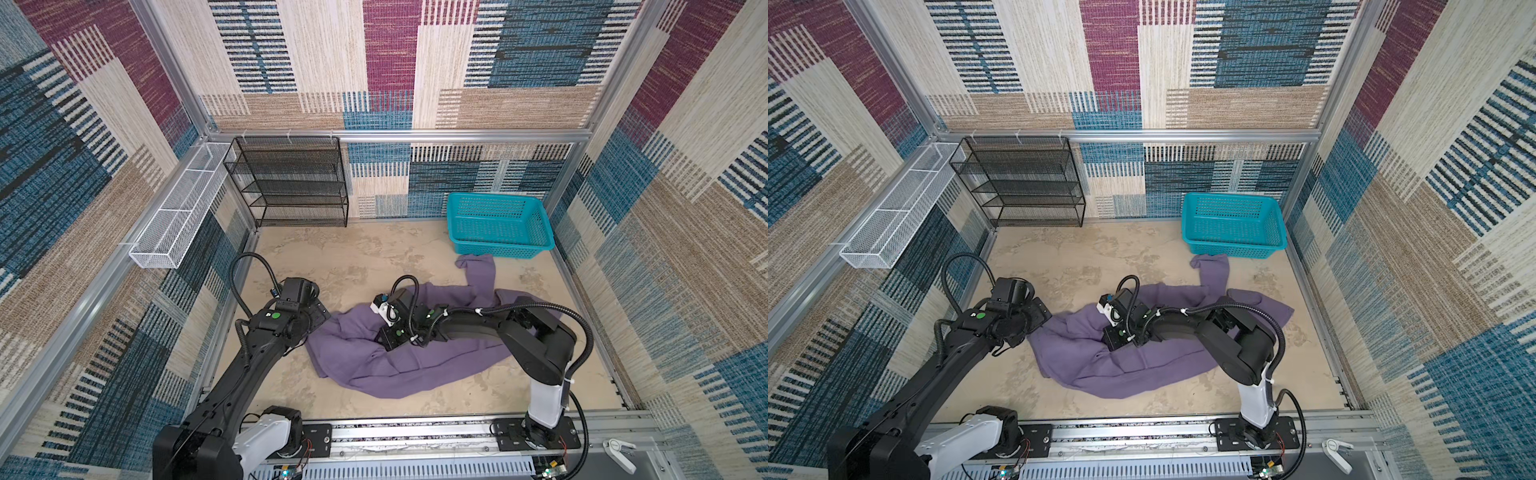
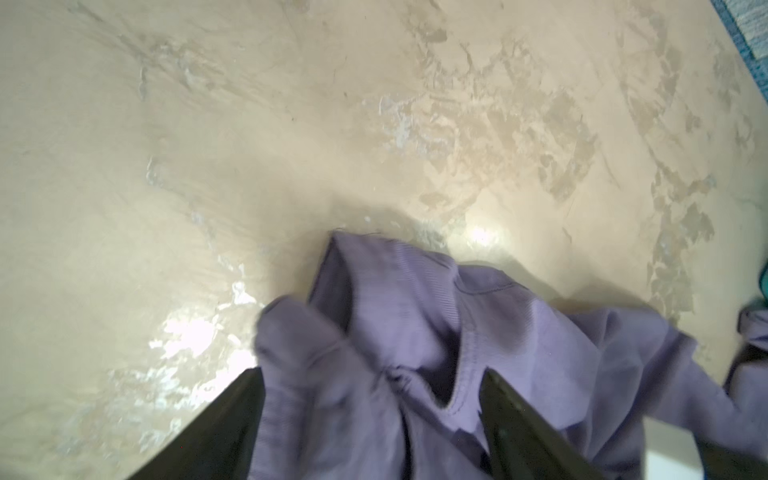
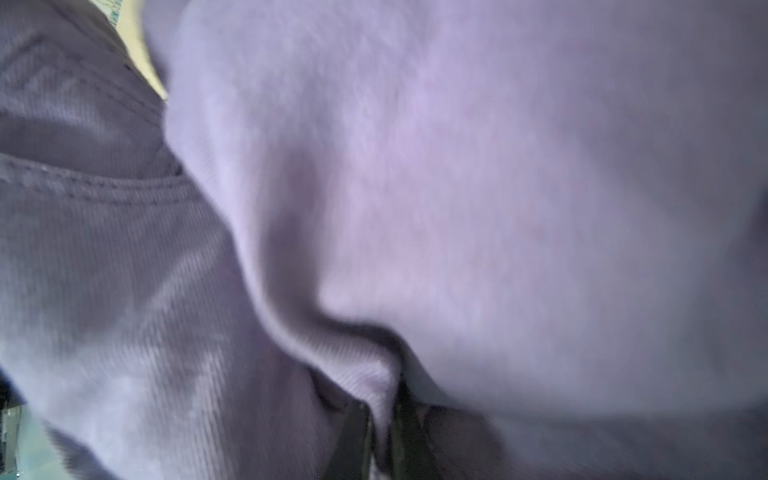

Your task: Fold and stack the trousers

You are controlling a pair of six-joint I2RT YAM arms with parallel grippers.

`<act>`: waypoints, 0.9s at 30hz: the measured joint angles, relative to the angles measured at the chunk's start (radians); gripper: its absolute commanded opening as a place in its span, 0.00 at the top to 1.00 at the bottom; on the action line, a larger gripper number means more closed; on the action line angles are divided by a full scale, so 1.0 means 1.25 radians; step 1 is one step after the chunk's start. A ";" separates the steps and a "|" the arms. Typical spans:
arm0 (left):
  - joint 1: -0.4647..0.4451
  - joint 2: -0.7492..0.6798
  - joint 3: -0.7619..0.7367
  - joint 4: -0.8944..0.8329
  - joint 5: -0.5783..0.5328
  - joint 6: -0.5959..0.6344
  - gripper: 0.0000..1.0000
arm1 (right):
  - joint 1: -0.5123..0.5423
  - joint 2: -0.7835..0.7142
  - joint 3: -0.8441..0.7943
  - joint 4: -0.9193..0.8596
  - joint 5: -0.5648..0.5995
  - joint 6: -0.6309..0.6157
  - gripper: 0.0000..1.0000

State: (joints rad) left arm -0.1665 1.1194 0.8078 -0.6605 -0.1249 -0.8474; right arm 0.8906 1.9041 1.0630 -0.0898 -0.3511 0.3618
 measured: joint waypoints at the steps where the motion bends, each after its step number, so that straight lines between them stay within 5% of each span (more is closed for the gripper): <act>1: 0.014 0.013 -0.004 0.012 0.000 0.005 0.16 | 0.000 -0.002 -0.006 0.010 0.002 -0.001 1.00; 17: 0.060 0.088 -0.102 0.197 0.192 0.031 0.17 | 0.000 -0.001 -0.012 0.031 0.011 -0.003 0.97; 19: 0.060 0.082 -0.129 0.185 0.207 0.030 0.23 | 0.001 0.000 -0.007 0.028 0.013 -0.002 0.97; 22: 0.060 0.064 -0.172 0.175 0.223 0.025 0.52 | 0.002 0.005 0.005 0.017 0.016 -0.002 0.96; 27: 0.058 0.081 -0.199 0.193 0.234 0.020 0.73 | 0.002 0.006 0.008 0.016 0.017 0.000 0.96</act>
State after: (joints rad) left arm -0.0937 1.2209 0.5591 -0.4194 0.1673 -0.8219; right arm 0.8925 1.9114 1.0729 -0.0704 -0.3294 0.3622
